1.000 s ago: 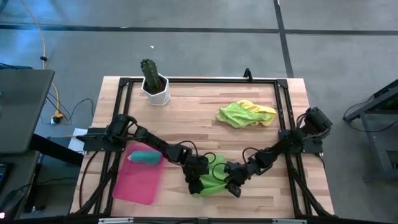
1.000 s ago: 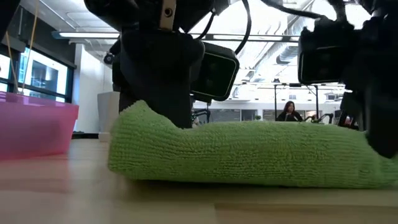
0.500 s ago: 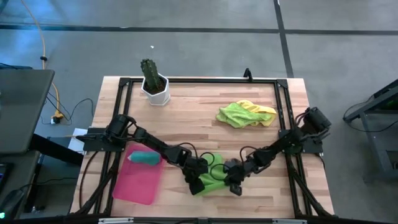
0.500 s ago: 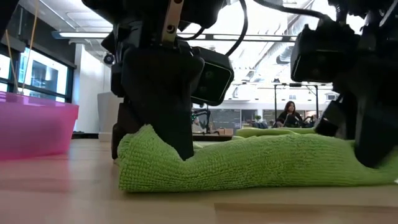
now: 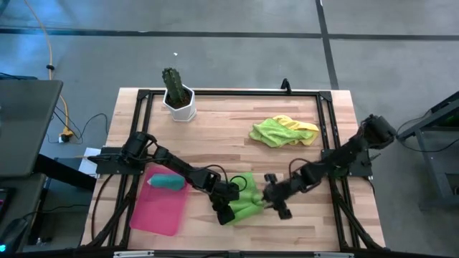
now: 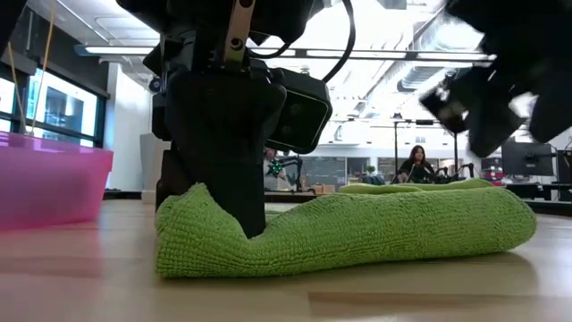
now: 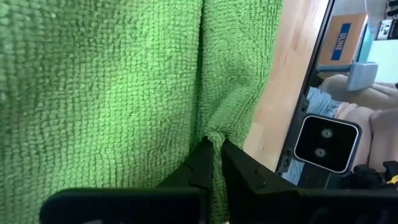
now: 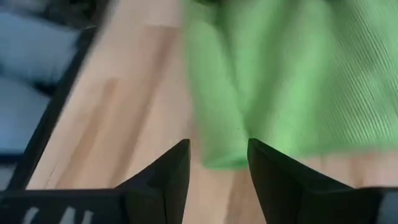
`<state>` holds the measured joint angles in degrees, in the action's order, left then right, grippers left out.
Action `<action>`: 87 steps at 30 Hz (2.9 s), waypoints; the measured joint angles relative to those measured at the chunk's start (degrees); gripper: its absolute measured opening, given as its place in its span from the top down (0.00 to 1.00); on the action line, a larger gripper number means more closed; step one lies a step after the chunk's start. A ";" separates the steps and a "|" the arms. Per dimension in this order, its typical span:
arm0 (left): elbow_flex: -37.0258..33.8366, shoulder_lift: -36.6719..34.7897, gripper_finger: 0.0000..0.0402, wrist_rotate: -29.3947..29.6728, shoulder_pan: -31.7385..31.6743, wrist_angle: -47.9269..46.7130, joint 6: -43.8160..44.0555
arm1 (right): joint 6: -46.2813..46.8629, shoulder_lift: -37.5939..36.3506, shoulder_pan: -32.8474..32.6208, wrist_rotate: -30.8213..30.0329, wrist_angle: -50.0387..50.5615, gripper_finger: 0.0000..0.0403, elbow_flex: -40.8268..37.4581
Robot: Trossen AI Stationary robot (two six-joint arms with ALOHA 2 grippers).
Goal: Roll microfiber towels into tight, uniform cylinder then place into a basket
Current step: Roll the dark green towel
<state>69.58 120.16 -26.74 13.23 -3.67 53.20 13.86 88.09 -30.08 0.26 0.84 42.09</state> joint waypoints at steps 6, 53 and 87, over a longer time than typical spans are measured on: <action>0.00 0.00 0.97 0.00 -0.02 0.25 0.01 | -11.31 2.79 -5.60 -7.36 -5.78 0.64 0.04; -0.10 -3.07 0.69 1.36 -0.52 -1.87 -22.26 | 7.01 15.63 -5.23 -13.55 -10.83 0.98 0.35; 0.02 -10.83 0.63 43.32 13.24 -9.64 -31.18 | 43.90 15.74 -3.52 -8.69 -12.33 0.99 0.17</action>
<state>69.60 109.33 16.57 26.47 -13.31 22.02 57.76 103.83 -33.60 -8.43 -11.49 42.26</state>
